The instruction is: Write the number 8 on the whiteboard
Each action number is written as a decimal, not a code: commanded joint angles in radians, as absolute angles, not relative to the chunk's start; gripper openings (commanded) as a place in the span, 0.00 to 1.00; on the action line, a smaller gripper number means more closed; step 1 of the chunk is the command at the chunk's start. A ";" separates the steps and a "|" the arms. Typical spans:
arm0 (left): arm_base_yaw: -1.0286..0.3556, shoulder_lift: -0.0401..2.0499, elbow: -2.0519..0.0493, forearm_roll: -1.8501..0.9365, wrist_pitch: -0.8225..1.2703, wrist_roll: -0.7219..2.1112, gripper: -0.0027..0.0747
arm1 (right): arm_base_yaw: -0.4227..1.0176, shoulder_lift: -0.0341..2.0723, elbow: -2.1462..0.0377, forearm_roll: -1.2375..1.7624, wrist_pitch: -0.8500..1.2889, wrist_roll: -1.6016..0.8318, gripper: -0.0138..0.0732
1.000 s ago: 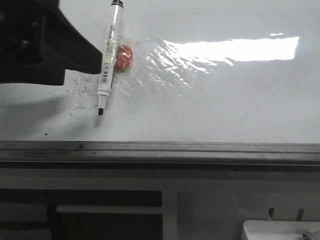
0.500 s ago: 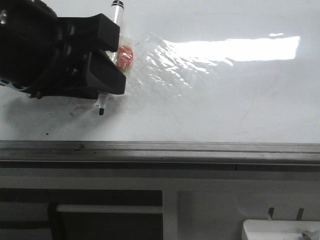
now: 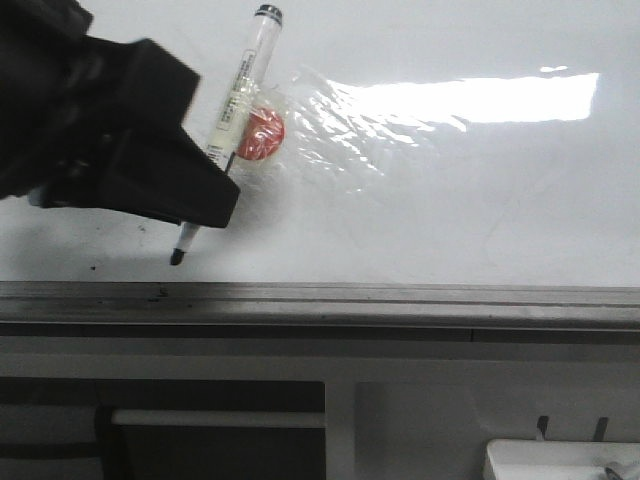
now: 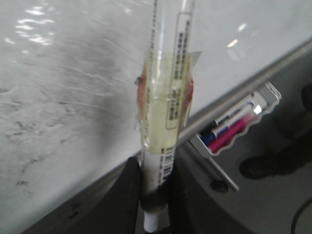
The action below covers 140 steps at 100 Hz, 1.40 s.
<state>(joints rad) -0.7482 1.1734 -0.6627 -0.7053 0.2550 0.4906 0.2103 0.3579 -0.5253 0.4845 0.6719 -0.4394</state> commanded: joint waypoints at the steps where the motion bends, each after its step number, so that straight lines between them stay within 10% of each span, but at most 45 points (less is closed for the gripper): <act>1: -0.748 1.076 -0.674 -0.695 0.314 0.609 0.01 | 0.241 0.376 -0.561 0.667 0.637 -0.620 0.66; 58: -0.748 0.878 -0.575 -1.193 0.533 1.309 0.01 | 0.329 0.670 -0.564 1.426 0.838 -1.441 0.66; 140: -0.748 0.878 -0.575 -1.195 0.539 1.371 0.01 | 0.733 1.066 -0.745 1.492 0.517 -1.486 0.58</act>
<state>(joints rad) -0.7482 0.8817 -0.5496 -1.1435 0.5502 1.3714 0.7008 1.0617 -0.7086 1.4257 0.5738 -1.4746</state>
